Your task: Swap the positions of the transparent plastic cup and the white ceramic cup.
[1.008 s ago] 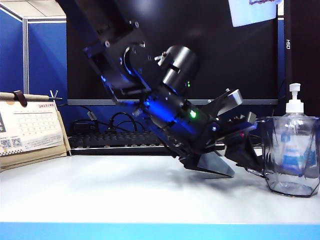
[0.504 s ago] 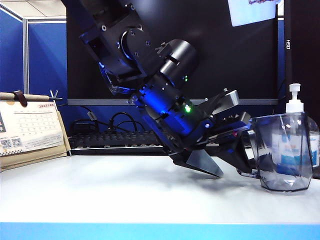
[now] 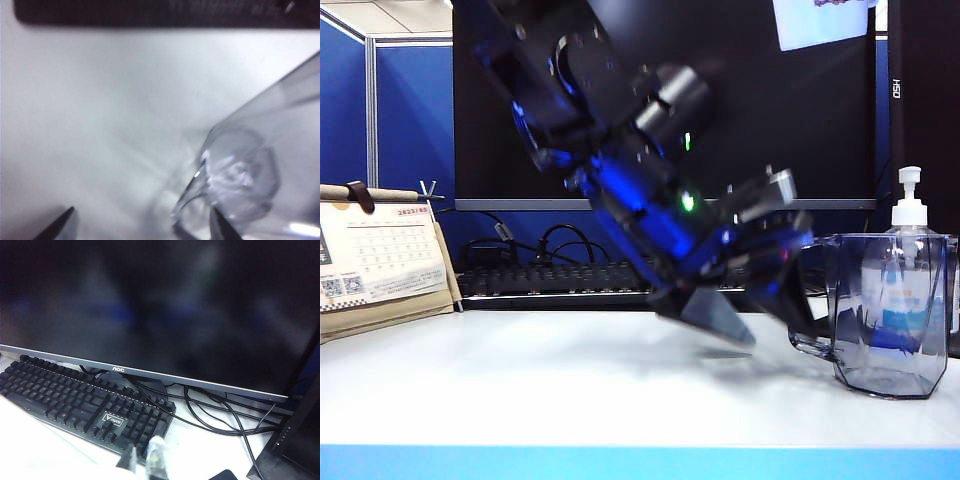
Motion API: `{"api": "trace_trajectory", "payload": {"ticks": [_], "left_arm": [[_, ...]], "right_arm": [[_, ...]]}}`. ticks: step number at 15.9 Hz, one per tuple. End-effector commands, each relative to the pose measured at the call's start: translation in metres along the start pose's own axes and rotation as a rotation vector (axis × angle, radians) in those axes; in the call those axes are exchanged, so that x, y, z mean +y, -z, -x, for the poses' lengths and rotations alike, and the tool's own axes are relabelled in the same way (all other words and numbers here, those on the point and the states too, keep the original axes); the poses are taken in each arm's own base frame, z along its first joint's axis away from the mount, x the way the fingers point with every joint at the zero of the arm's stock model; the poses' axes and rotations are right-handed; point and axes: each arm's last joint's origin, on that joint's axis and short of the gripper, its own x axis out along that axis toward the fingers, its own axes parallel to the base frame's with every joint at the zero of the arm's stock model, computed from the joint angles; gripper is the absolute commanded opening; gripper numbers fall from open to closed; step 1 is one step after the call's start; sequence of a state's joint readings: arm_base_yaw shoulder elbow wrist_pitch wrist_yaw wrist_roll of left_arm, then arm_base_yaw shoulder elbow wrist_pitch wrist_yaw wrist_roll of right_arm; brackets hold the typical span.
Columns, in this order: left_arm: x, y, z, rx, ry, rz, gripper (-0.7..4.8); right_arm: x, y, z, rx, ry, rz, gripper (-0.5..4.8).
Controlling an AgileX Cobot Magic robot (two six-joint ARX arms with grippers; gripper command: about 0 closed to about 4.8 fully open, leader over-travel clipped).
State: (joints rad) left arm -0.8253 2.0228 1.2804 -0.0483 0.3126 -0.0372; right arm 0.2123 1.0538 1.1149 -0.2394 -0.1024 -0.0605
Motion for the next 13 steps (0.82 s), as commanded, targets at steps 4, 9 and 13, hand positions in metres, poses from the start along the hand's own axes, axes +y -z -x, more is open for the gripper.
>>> {"api": "trace_trajectory", "payload": {"ticks": [4, 9, 13], "left_arm": [[-0.012, -0.004, 0.005, 0.005, 0.089, 0.013, 3.45], [-0.017, 0.001, 0.004, 0.058, 0.091, 0.022, 3.45], [-0.021, 0.0, 0.018, 0.106, 0.091, 0.007, 3.54]], "right_arm": [[0.0, -0.01, 0.004, -0.071, -0.007, -0.019, -0.04], [0.001, -0.008, 0.004, -0.05, -0.03, -0.021, -0.04], [0.001, -0.007, 0.004, -0.042, -0.031, -0.022, -0.04]]}}
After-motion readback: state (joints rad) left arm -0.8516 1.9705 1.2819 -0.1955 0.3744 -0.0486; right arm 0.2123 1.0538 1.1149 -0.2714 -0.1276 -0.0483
